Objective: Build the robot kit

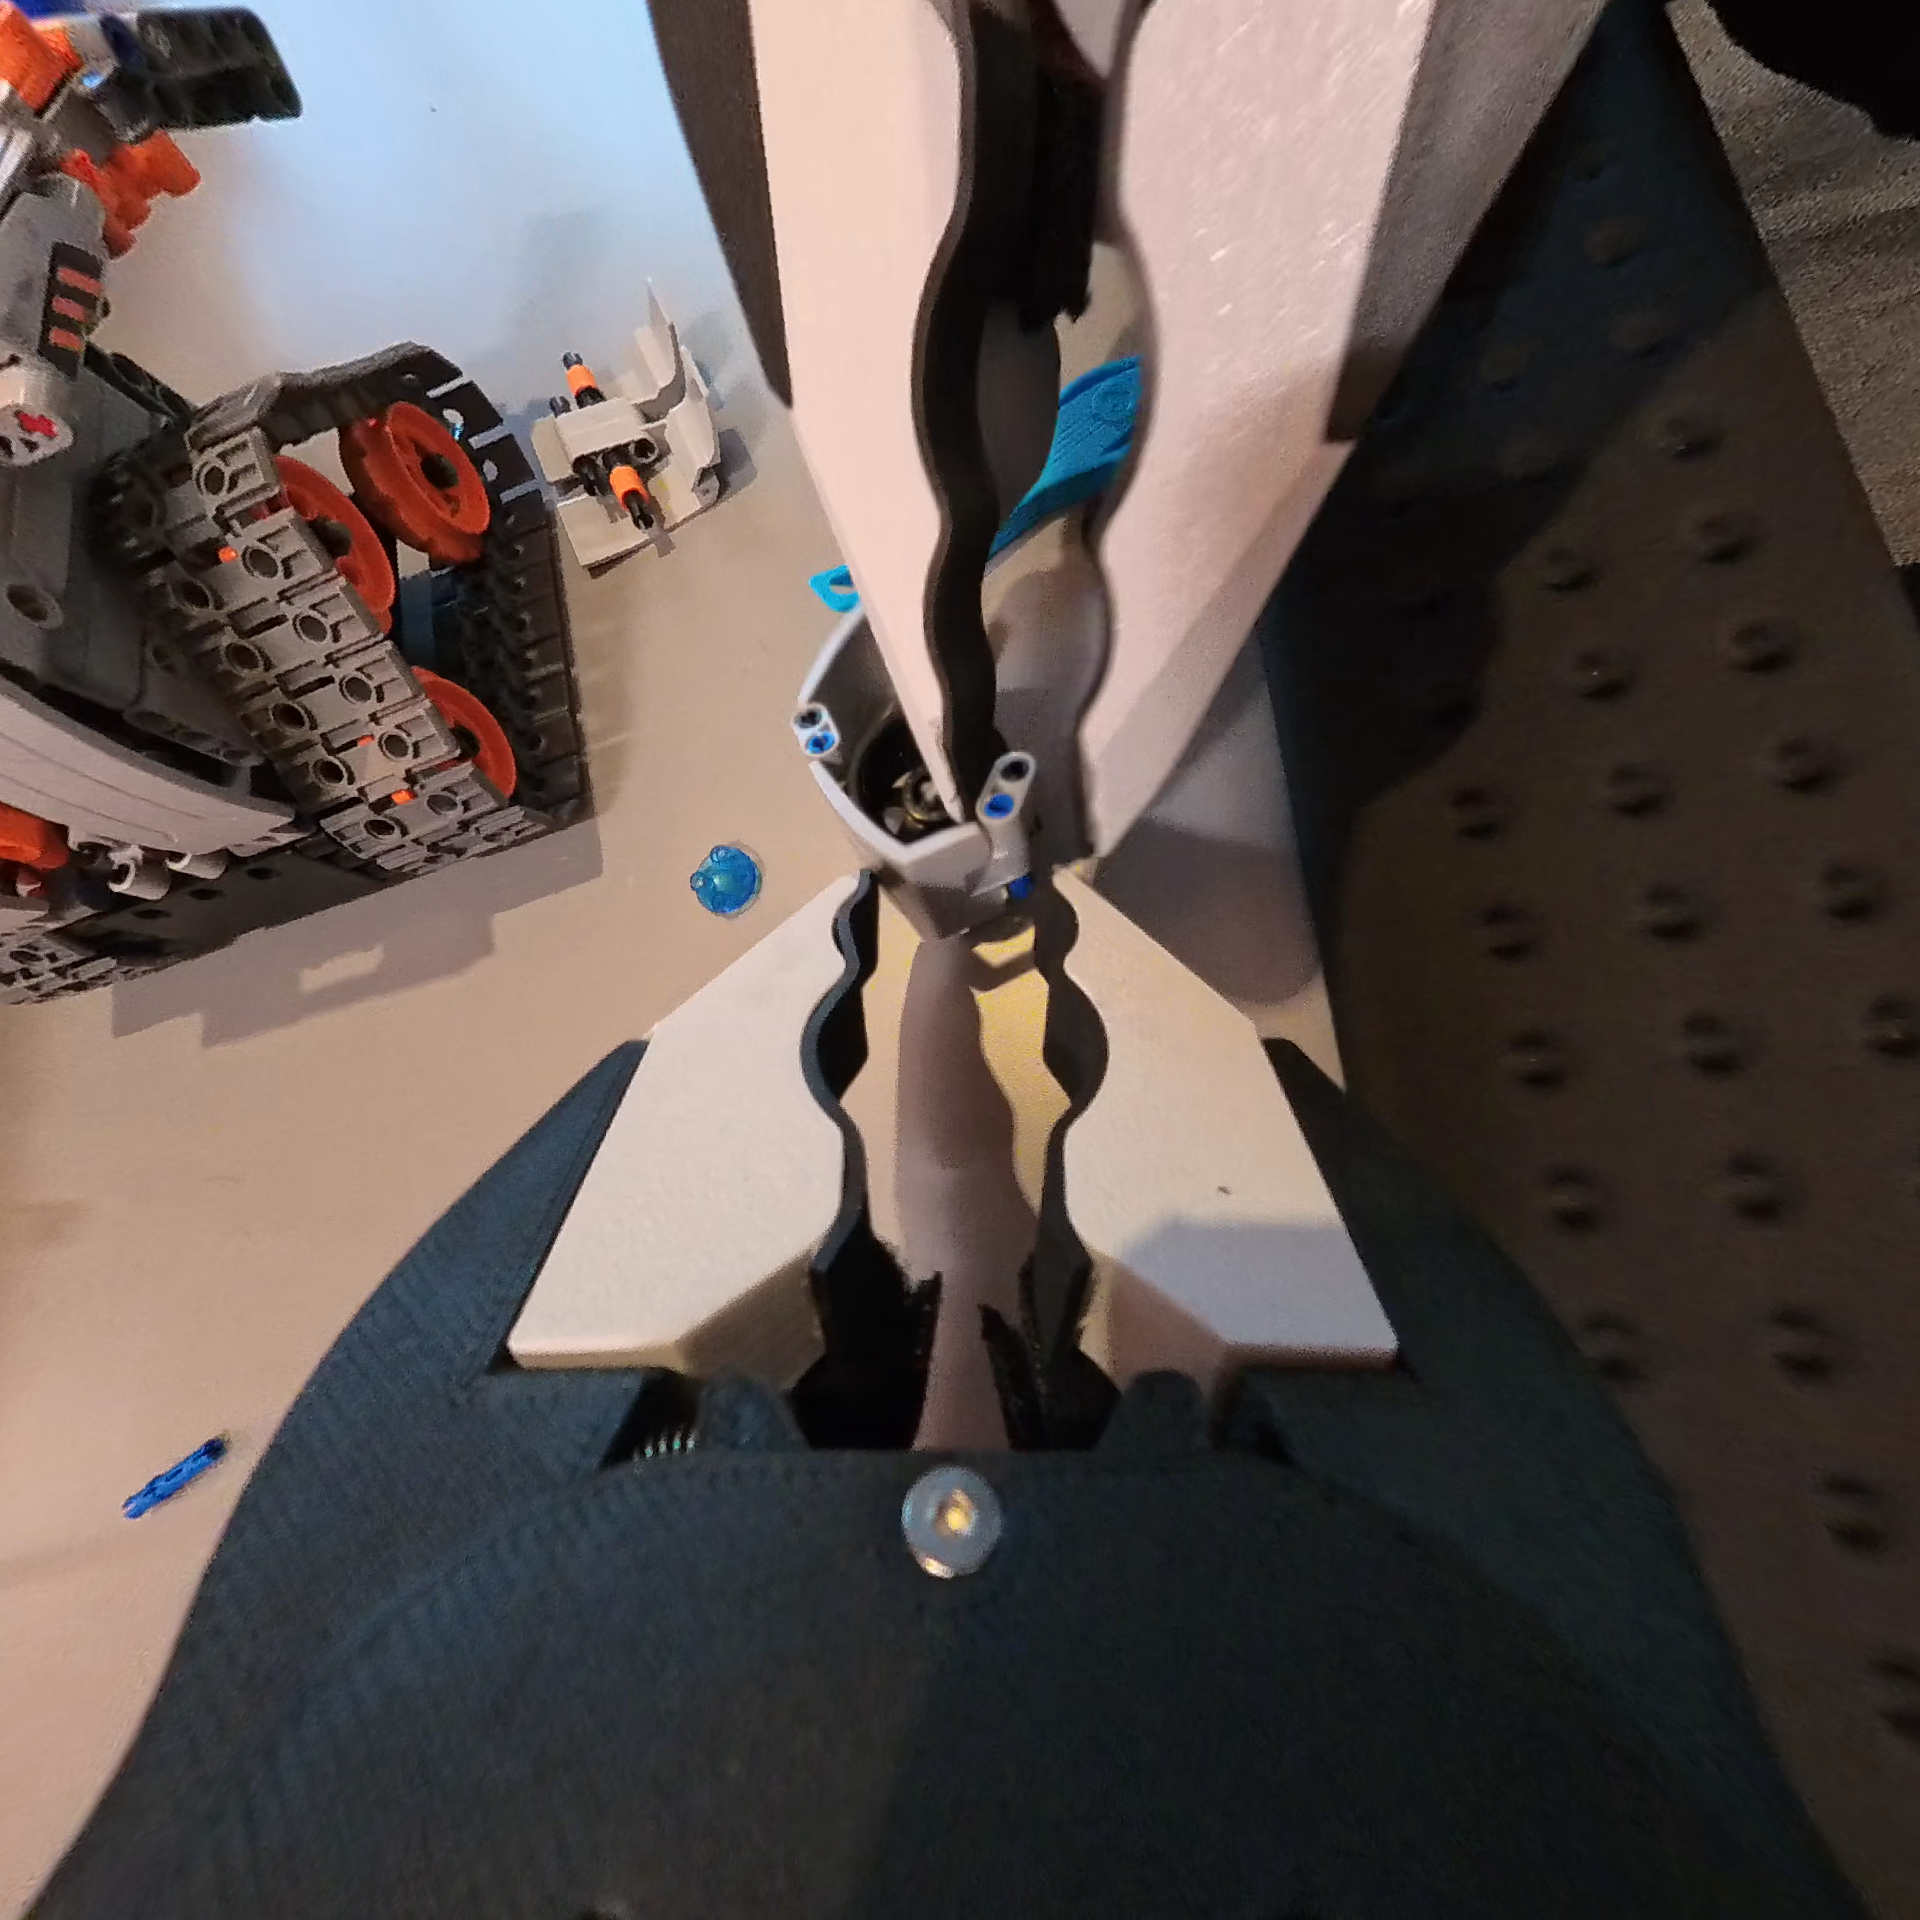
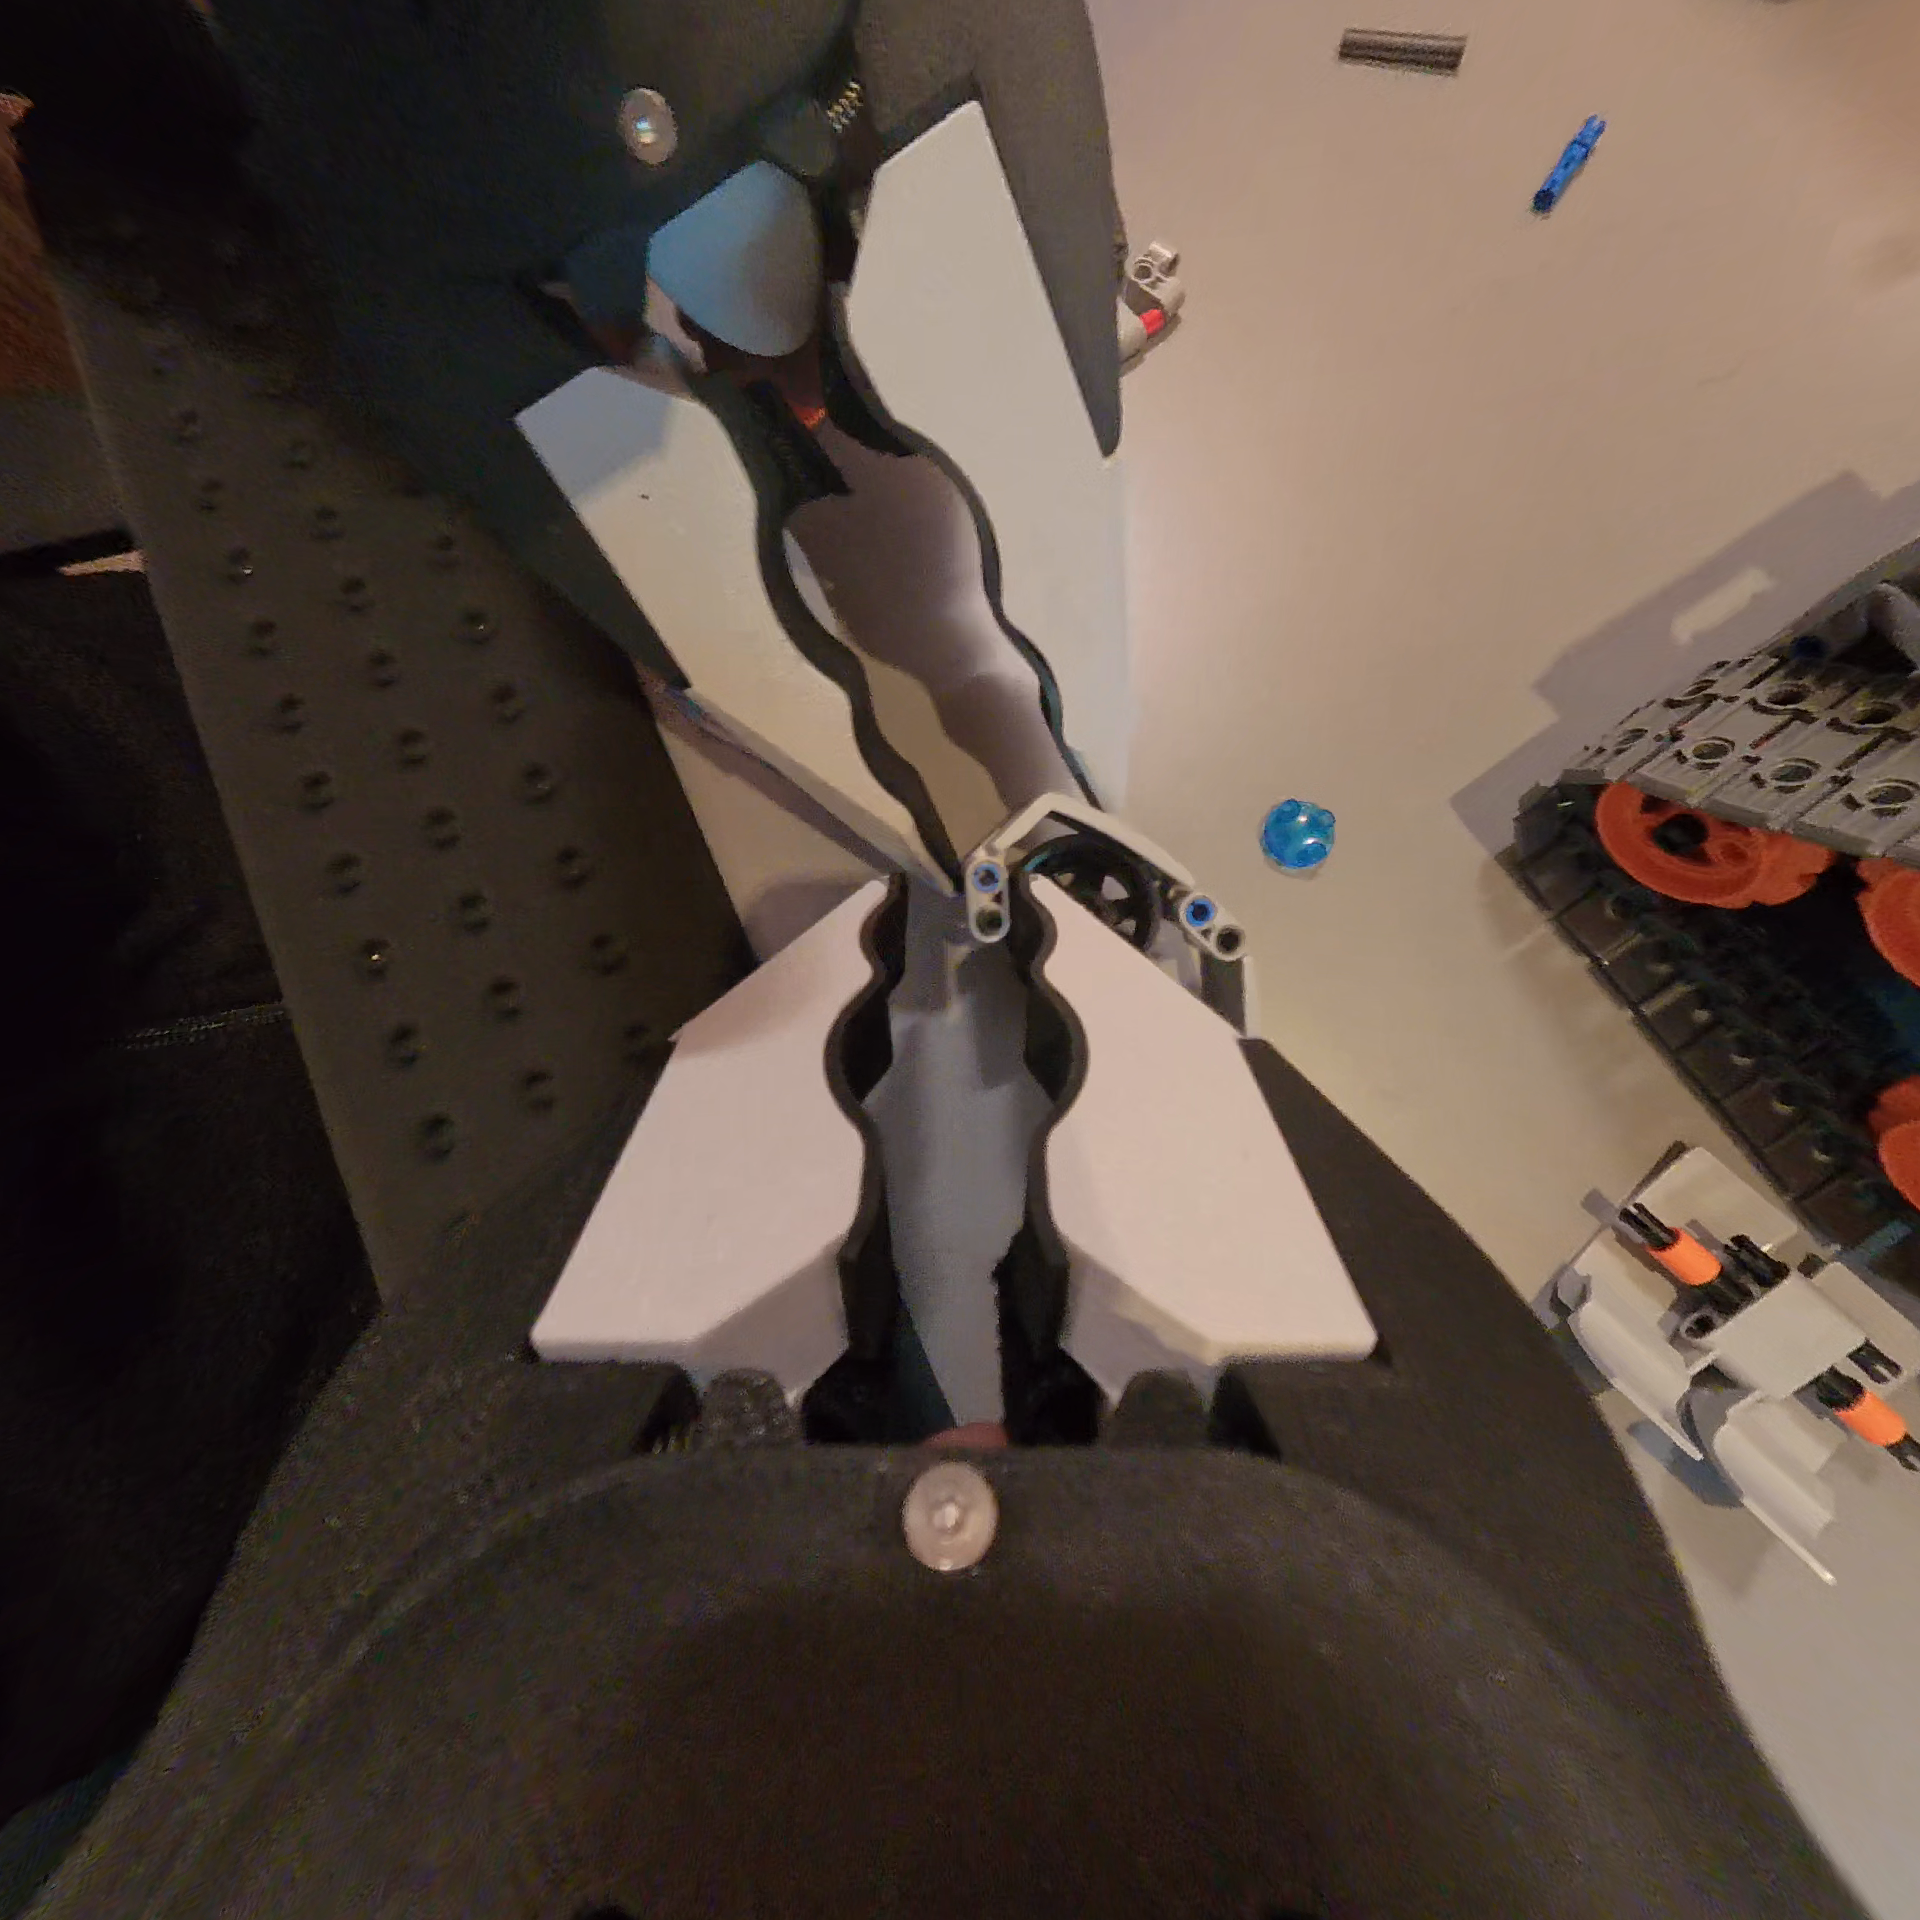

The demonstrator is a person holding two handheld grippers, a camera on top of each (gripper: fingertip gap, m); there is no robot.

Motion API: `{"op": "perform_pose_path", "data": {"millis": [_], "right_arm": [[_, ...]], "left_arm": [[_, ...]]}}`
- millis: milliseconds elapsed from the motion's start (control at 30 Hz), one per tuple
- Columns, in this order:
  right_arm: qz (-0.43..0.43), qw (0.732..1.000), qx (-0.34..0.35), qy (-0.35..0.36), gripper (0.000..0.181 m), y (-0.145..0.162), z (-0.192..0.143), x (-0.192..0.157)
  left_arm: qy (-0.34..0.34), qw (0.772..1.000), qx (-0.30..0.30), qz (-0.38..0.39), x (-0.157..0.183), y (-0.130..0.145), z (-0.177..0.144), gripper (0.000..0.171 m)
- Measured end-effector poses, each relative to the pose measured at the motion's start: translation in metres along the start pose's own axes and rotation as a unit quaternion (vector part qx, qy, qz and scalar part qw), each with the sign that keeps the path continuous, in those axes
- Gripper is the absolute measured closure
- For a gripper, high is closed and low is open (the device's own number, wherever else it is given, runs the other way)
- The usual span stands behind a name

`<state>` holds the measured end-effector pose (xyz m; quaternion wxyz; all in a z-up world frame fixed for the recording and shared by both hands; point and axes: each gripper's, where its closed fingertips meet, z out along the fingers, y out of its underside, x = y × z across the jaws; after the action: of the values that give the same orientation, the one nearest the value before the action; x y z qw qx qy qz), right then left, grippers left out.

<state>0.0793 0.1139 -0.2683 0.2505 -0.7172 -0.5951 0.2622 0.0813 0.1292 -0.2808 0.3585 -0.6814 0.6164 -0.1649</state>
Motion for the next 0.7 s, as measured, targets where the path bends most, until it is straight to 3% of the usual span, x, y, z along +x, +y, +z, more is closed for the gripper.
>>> {"op": "perform_pose_path", "data": {"millis": [233, 400, 467, 567, 700], "right_arm": [[-0.013, 0.998, 0.066, -0.019, 0.153, -0.007, -0.032, 0.004], [0.022, 1.000, 0.002, 0.008, 0.136, 0.030, -0.028, 0.042], [0.017, 1.000, -0.014, 0.009, 0.138, 0.038, -0.018, 0.044], [0.003, 1.000, -0.022, 0.012, 0.157, 0.041, -0.010, 0.043], [-0.008, 1.000, -0.013, 0.022, 0.158, 0.036, -0.012, 0.043]], "left_arm": [[0.011, 1.000, 0.005, -0.006, 0.001, 0.002, 0.002, 0.145], [0.010, 1.000, 0.010, -0.009, -0.001, 0.002, 0.002, 0.146], [0.012, 1.000, 0.006, -0.008, 0.000, 0.003, 0.002, 0.146], [0.011, 1.000, 0.009, -0.010, -0.001, 0.004, 0.003, 0.147], [0.011, 1.000, 0.006, -0.013, -0.003, 0.006, 0.003, 0.147]]}}
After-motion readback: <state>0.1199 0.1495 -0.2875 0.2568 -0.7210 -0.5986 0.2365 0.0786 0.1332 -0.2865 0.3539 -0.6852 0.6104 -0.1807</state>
